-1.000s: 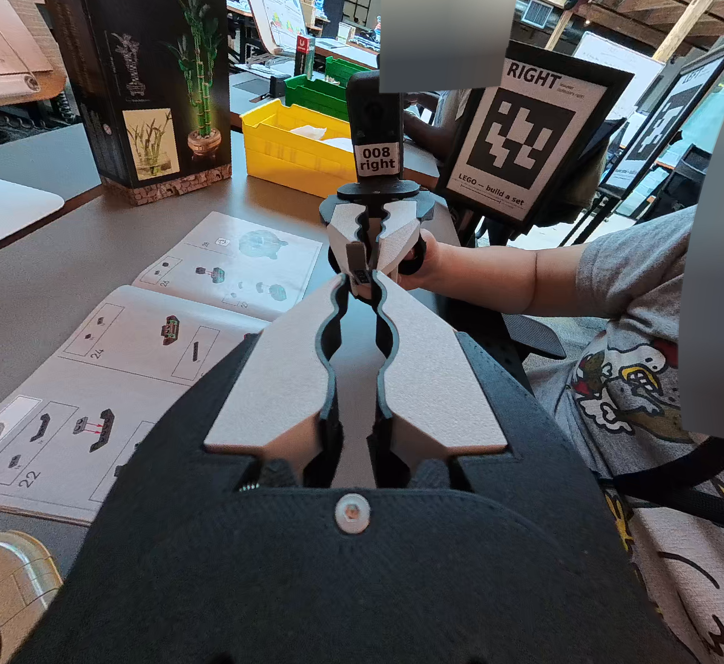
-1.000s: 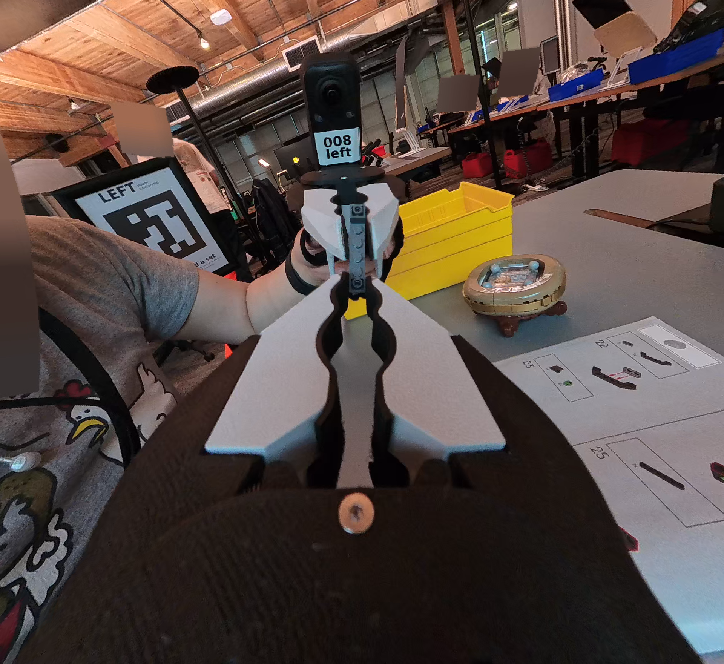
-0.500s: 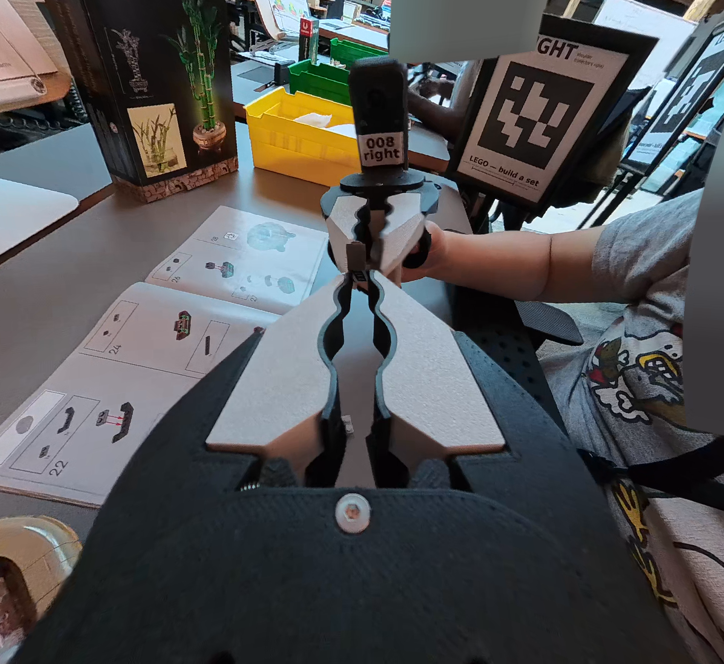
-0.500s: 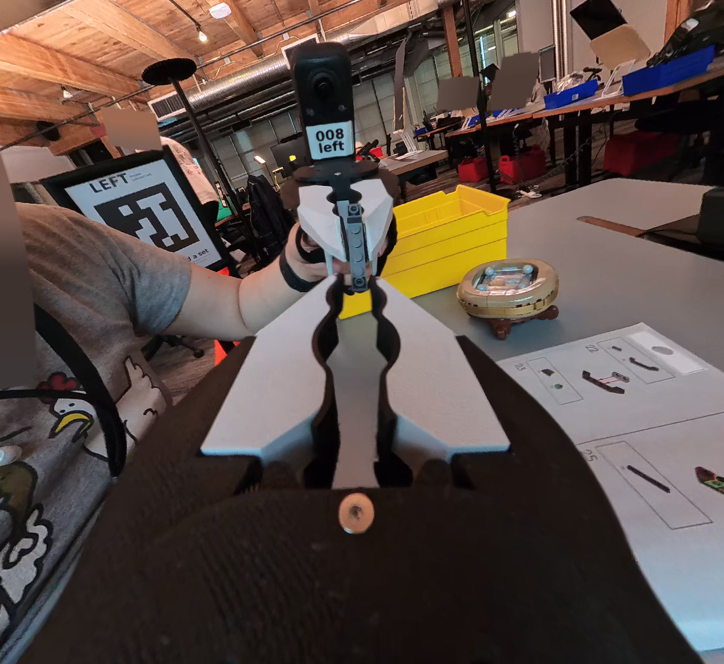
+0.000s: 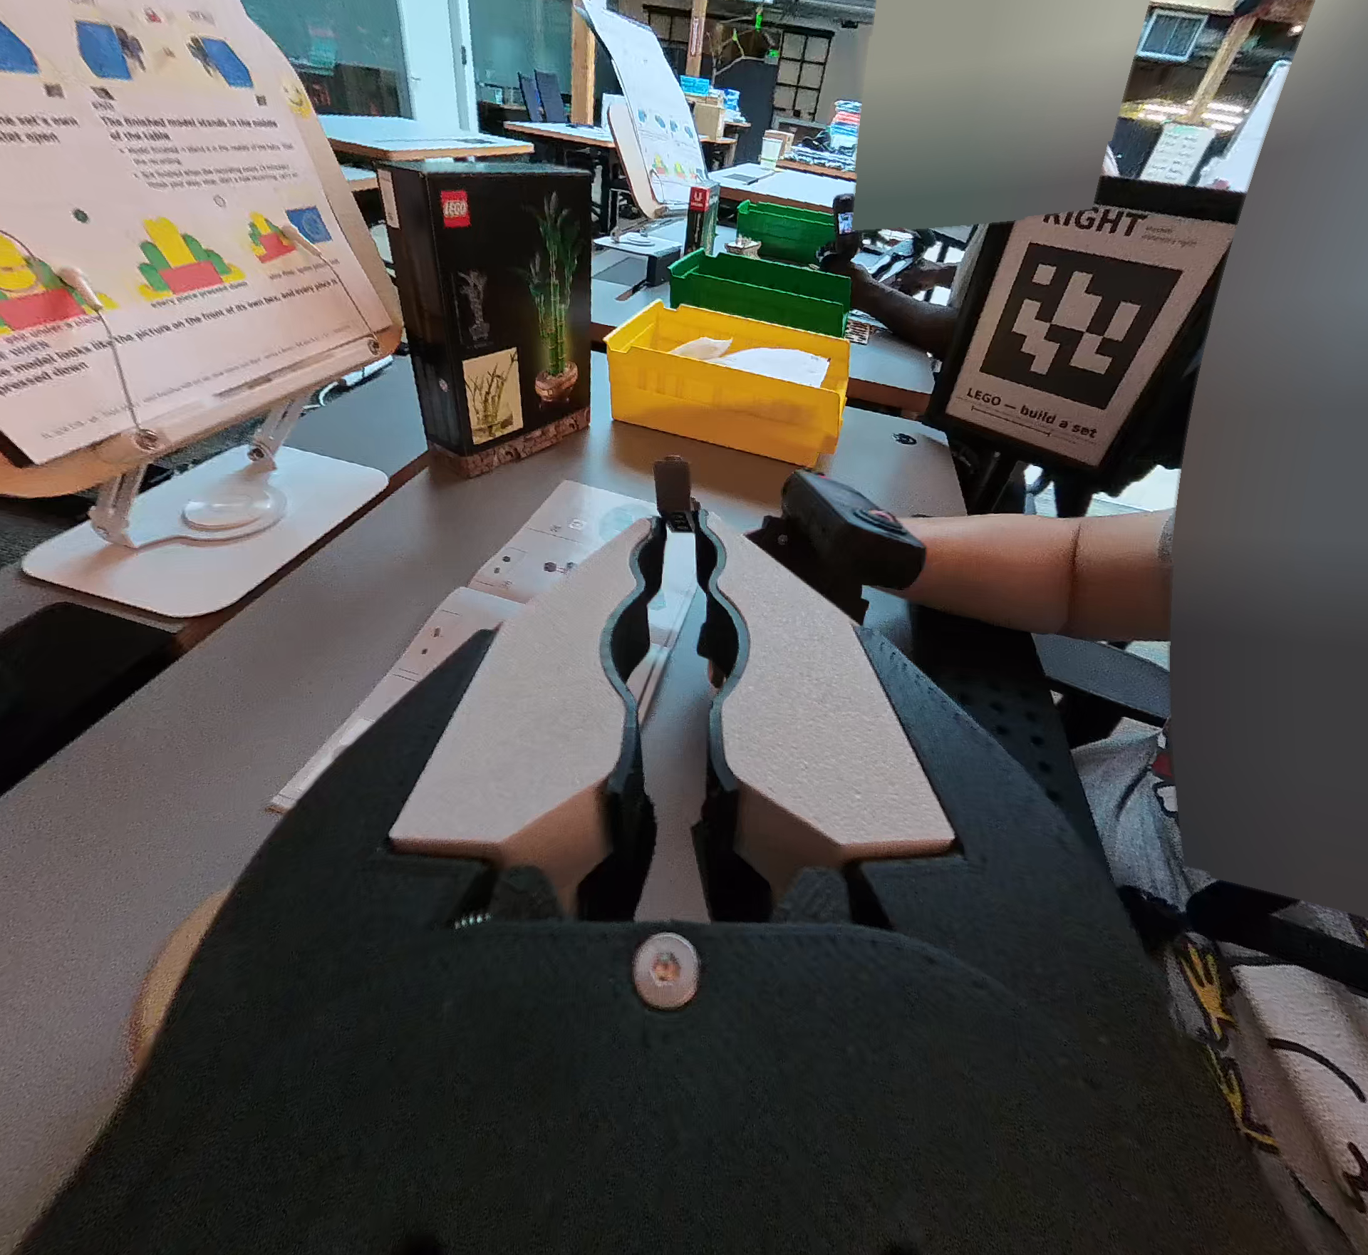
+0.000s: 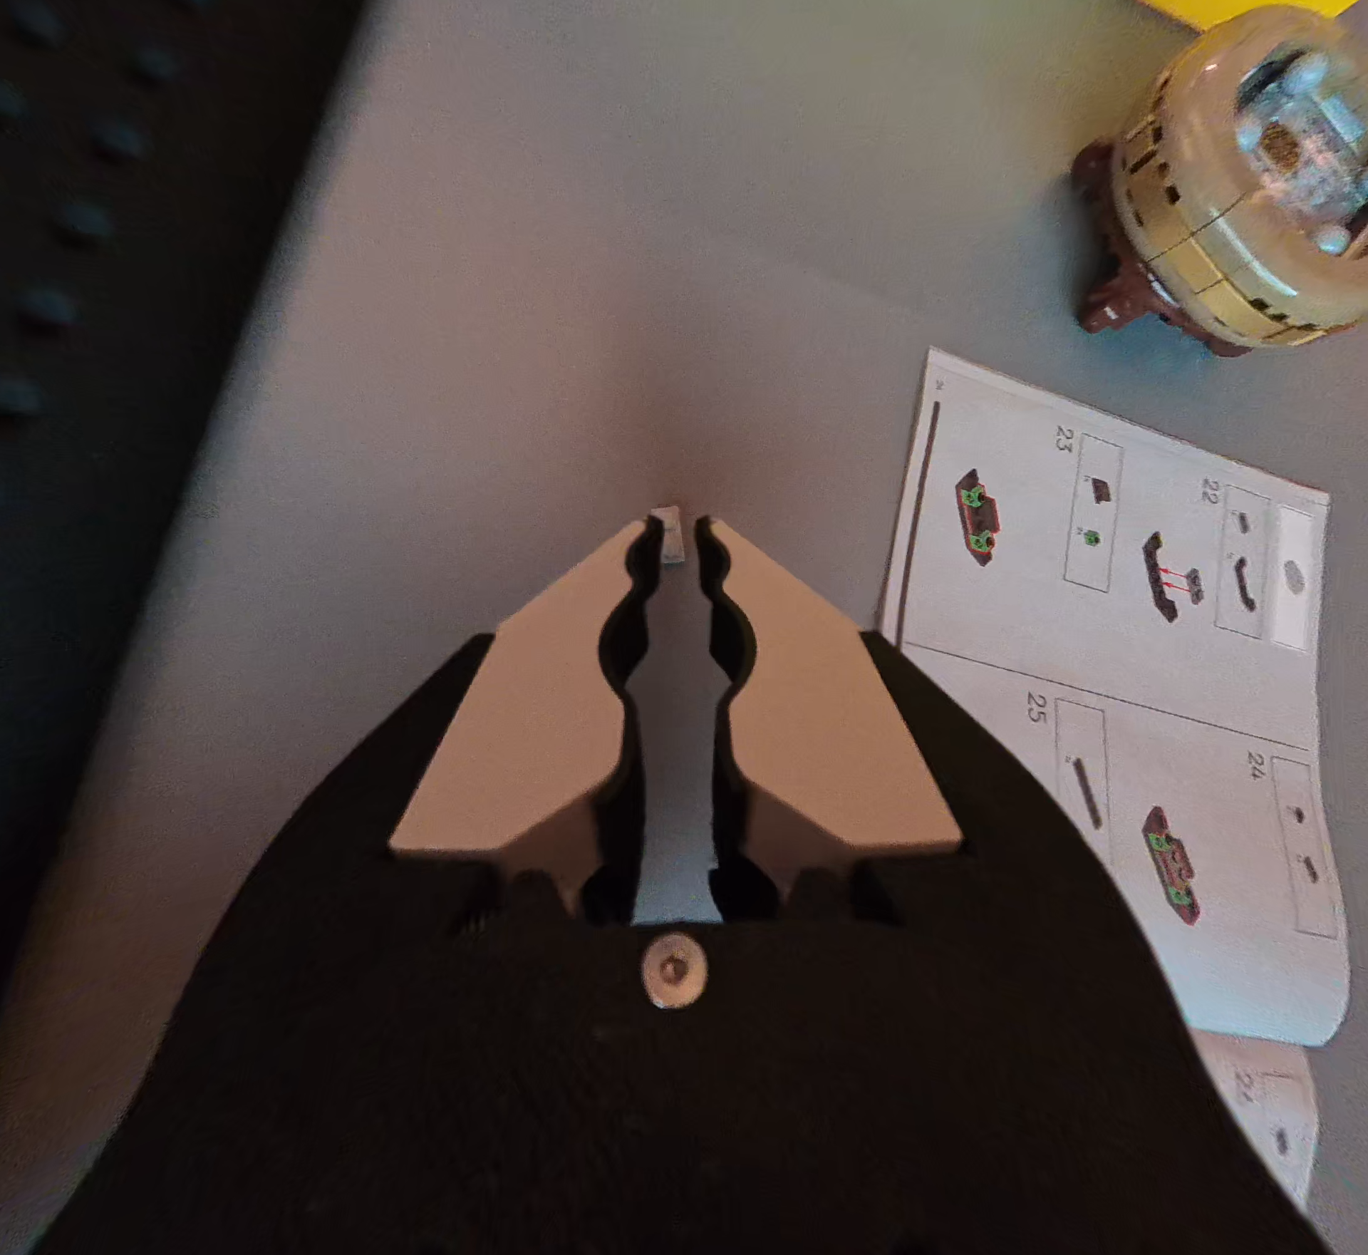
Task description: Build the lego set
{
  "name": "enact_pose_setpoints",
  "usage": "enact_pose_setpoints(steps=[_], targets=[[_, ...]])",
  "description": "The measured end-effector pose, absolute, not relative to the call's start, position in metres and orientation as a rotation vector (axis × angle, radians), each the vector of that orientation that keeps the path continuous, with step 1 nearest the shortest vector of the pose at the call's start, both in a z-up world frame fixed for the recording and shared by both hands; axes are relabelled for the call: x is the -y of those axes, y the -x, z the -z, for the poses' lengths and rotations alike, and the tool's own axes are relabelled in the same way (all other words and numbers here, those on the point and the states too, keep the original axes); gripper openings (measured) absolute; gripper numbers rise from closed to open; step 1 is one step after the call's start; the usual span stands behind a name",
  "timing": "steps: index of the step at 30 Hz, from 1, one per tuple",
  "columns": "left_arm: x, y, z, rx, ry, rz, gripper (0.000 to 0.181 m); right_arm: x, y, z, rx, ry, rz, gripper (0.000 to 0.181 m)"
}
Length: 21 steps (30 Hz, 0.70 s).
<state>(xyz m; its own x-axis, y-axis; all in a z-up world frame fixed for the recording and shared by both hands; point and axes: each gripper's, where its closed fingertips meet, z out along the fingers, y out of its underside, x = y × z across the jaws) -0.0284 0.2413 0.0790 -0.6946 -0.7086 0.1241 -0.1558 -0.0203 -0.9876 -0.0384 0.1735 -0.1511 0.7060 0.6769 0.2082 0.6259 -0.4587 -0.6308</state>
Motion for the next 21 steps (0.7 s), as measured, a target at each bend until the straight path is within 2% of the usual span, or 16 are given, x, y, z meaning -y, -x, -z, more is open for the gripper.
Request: enact_pose_setpoints(steps=[2,10,21], targets=[[-0.2427,0.0304,-0.0814,-1.841,0.887,1.750,0.006,-0.1716,0.0399,0.1551,0.978,2.257,-0.153,0.004],[-0.2367,0.0328,-0.0797,-1.879,0.865,1.734,0.006,-0.1706,0.0370,0.1623,0.985,2.309,-0.142,0.008],[-0.2357,0.0330,-0.0777,-1.893,0.856,1.710,0.006,-0.1689,0.0353,0.1613,0.956,2.313,-0.158,0.003]])
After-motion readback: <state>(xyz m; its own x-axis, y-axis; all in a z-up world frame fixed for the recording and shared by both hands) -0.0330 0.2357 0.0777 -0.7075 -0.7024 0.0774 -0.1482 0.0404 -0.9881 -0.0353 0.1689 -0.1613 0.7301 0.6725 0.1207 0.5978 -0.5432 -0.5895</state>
